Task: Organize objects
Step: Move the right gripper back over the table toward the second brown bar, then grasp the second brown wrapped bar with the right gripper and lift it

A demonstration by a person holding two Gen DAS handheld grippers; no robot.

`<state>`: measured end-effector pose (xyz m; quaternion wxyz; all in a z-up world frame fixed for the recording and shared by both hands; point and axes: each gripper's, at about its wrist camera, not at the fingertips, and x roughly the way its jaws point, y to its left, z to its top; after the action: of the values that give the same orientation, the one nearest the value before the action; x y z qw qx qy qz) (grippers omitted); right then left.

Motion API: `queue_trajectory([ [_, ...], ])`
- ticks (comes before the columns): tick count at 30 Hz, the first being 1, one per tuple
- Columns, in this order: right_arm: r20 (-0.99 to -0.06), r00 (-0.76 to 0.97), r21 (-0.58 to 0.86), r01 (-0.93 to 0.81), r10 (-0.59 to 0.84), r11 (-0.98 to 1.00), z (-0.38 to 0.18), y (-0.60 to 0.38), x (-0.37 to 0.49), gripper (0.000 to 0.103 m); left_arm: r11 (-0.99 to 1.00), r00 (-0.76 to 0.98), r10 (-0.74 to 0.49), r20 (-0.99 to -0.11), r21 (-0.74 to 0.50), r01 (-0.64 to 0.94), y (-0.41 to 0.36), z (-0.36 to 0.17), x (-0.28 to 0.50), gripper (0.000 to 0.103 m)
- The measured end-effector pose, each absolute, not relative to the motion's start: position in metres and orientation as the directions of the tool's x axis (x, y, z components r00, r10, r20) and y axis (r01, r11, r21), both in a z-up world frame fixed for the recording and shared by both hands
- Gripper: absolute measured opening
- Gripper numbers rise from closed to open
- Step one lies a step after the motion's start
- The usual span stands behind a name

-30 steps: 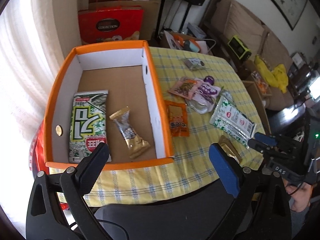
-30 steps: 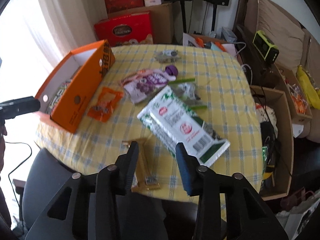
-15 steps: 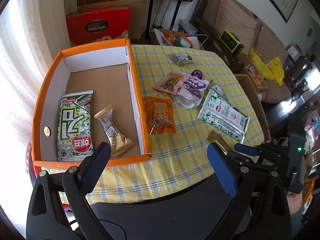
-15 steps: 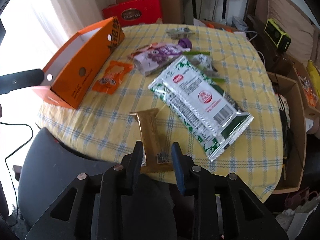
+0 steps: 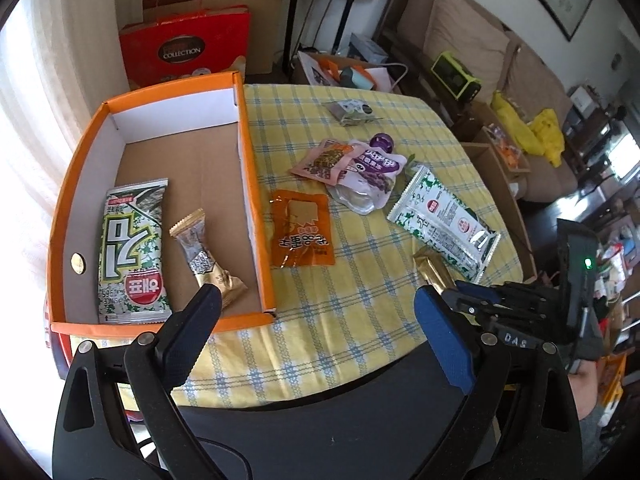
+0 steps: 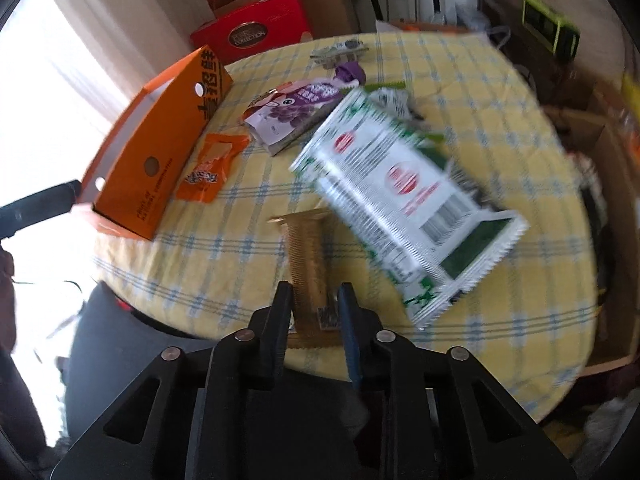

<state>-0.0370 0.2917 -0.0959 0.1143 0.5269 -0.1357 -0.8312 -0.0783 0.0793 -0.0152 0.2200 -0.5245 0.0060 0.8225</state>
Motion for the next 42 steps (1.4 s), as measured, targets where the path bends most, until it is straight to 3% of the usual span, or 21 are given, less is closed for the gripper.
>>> queue_trajectory([
  [4,-0.796,-0.417,0.488,-0.017,-0.438,-0.872,-0.102,0.308,-0.040,0.021,-0.903,-0.352,0.352,-0.867,-0.215,-0.373,0.082,-0.015,-0.077,0.096],
  [25,-0.744,-0.450,0.581,-0.070,-0.494,-0.811,-0.099,0.326,-0.049,0.019,-0.847,-0.257,0.436,-0.862,-0.298,-0.440,0.139,-0.013,-0.066,0.096],
  [33,-0.791,-0.493,0.435,-0.036,-0.363,-0.900,-0.069,0.329,-0.034,0.020,-0.839,-0.199,0.436,-0.878,-0.316,-0.443,0.163,-0.035,-0.065,0.096],
  [36,-0.811,-0.520,0.347,-0.060,-0.268,-0.936,-0.059,0.340,-0.028,0.028,-0.839,-0.174,0.438,-0.882,-0.331,-0.432,0.172,-0.045,-0.068,0.095],
  [38,-0.821,-0.530,0.301,-0.088,-0.212,-0.949,-0.057,0.349,-0.028,0.030,-0.842,-0.172,0.421,-0.891,-0.314,-0.438,0.181,-0.051,-0.070,0.087],
  [40,-0.821,-0.534,0.306,-0.115,-0.201,-0.945,-0.058,0.361,-0.027,0.030,-0.847,-0.170,0.380,-0.909,-0.268,-0.459,0.193,-0.058,-0.070,0.069],
  [42,-0.818,-0.539,0.315,-0.125,-0.203,-0.941,-0.059,0.368,-0.025,0.030,-0.847,-0.159,0.358,-0.920,-0.248,-0.471,0.203,-0.065,-0.071,0.060],
])
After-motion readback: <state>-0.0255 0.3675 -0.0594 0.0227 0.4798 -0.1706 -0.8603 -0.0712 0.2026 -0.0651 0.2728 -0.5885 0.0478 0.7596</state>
